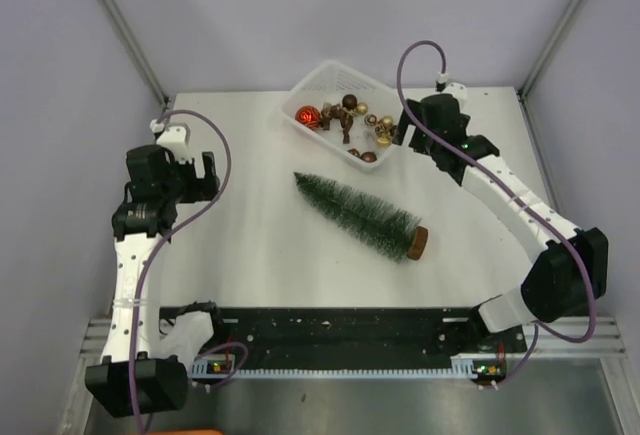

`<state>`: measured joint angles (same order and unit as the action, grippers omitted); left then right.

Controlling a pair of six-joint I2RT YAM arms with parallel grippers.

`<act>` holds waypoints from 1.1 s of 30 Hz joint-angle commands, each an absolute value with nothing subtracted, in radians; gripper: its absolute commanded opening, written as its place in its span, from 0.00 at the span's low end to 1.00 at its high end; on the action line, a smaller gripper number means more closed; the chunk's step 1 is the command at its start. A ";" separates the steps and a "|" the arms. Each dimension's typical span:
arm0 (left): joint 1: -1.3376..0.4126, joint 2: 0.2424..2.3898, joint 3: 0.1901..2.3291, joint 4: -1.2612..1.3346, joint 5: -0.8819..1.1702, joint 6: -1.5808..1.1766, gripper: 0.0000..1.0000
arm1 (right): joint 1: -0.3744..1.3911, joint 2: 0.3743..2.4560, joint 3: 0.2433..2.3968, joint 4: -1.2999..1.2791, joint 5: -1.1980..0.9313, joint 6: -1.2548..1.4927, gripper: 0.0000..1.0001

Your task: Decorate the small christmas tree

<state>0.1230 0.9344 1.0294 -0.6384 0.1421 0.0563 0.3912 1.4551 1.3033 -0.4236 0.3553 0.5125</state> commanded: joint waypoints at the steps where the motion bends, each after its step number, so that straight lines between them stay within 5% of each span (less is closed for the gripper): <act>1: 0.120 0.971 1.068 -0.696 0.179 0.026 0.99 | 0.455 1.425 1.240 -0.451 0.379 0.451 0.99; 22: 0.120 0.997 1.101 -0.698 0.419 0.009 0.99 | 0.713 1.499 0.848 -0.100 0.058 0.630 0.99; 33: 0.120 0.985 1.054 -0.637 0.442 0.003 0.99 | 0.821 1.417 0.842 -0.201 0.233 0.683 0.99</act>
<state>0.1230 0.9802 1.0676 -0.6815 0.4297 0.0093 0.8185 1.4734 0.7704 -0.1623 0.1371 0.6876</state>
